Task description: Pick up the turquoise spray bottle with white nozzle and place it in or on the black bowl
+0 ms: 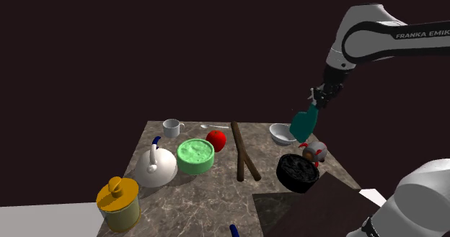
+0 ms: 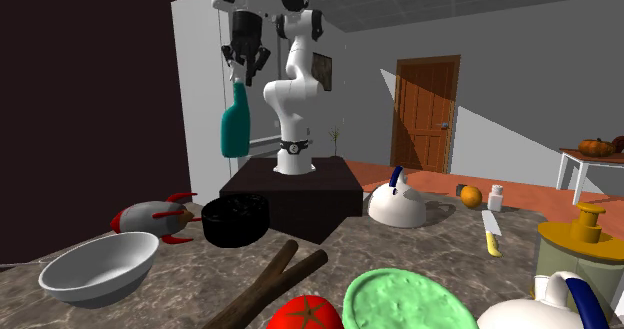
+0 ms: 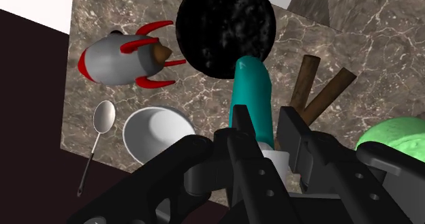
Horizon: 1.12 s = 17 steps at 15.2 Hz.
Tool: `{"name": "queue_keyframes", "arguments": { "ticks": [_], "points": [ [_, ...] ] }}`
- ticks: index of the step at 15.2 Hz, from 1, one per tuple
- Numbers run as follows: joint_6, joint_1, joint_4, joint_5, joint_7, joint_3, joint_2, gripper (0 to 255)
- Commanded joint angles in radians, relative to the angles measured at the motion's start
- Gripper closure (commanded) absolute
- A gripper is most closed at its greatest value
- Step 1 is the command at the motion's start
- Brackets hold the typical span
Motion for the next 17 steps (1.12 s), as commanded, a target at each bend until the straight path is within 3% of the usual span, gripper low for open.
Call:
{"name": "queue_keyframes", "arguments": {
  "ticks": [1, 2, 17],
  "points": [
    [-0.016, -0.021, -0.009, -0.023, -0.051, -0.041, -0.030, 255],
    [-0.028, -0.036, -0.007, -0.039, -0.084, -0.069, -0.044, 255],
    [0.185, -0.043, -0.189, -0.059, -0.065, -0.083, -0.012, 255]
  ]
}}
